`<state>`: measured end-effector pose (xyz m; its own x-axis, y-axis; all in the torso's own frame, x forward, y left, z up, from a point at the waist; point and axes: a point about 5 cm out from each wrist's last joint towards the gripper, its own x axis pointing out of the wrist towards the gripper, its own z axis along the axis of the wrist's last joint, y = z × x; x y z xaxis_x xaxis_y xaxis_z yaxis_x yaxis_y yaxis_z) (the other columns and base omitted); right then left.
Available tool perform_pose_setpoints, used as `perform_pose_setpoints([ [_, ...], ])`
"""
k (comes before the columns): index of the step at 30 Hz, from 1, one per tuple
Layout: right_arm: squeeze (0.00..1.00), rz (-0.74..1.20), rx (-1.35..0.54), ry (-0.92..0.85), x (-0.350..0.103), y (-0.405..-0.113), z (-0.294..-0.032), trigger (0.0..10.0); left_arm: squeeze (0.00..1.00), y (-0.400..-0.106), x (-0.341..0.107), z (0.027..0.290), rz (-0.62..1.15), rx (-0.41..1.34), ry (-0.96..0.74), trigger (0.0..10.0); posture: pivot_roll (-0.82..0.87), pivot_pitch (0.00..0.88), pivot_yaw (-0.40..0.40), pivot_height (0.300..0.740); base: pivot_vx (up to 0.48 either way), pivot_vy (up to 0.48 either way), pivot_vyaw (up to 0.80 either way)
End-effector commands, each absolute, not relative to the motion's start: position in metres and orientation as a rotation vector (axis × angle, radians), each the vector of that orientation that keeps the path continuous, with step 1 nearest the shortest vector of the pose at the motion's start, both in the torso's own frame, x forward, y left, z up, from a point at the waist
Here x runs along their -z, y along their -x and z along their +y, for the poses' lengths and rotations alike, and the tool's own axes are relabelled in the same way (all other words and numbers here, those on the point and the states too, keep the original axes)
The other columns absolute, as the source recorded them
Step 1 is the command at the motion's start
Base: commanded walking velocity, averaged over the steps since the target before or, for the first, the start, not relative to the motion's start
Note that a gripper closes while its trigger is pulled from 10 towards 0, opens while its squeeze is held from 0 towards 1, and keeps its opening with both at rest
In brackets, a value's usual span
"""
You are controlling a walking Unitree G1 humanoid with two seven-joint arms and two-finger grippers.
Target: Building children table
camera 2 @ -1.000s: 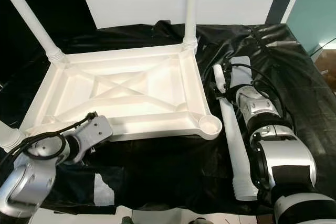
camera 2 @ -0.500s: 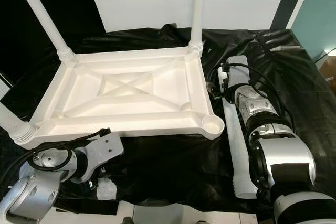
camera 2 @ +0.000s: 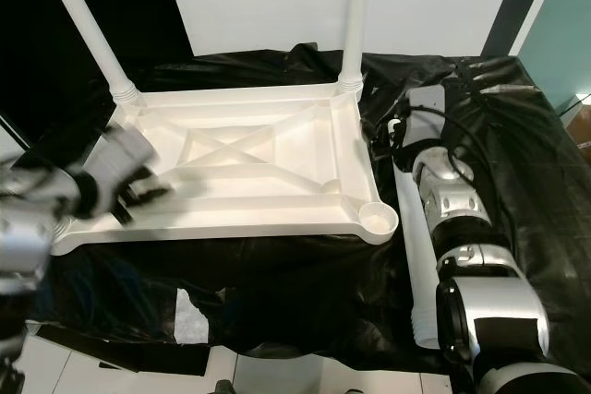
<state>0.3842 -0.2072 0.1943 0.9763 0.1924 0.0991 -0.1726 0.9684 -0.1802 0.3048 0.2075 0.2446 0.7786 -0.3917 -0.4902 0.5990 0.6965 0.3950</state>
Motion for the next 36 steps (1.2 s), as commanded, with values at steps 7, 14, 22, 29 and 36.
perform_pose_setpoints([
  [7, 0.0, -0.172, -0.171, 0.144, -0.197, -0.373, -0.21, 10.0, 0.0, -0.318, -0.25, 0.227, 0.256, 0.249, -0.472, 10.0, 0.03, 0.037, 0.035, 0.74, 0.0, 0.0, 0.0],
  [14, 0.0, -0.167, -0.165, 0.149, -0.196, -0.365, -0.212, 10.0, 1.0, -0.287, -0.24, 0.222, 0.215, 0.558, -0.36, 10.0, 0.03, 0.042, 0.024, 0.74, 0.0, 0.0, 0.0],
  [22, 0.0, -0.164, -0.185, 0.149, -0.195, -0.365, -0.205, 10.0, 0.0, -0.275, -0.228, 0.244, 0.055, 0.441, -0.243, 10.0, 0.05, 0.045, 0.008, 0.74, 0.0, 0.0, 0.0],
  [29, 0.0, -0.148, -0.208, 0.141, -0.193, -0.364, -0.196, 10.0, 0.0, -0.241, -0.179, 0.274, 0.113, 0.374, -0.128, 10.0, 0.07, 0.047, -0.012, 0.74, 0.0, 0.0, 0.0],
  [36, 0.0, -0.139, -0.235, 0.145, -0.194, -0.366, -0.191, 10.0, 0.0, -0.214, -0.182, 0.313, 0.137, 0.286, -0.152, 10.0, 0.08, 0.045, -0.039, 0.74, 0.0, 0.0, 0.0],
])
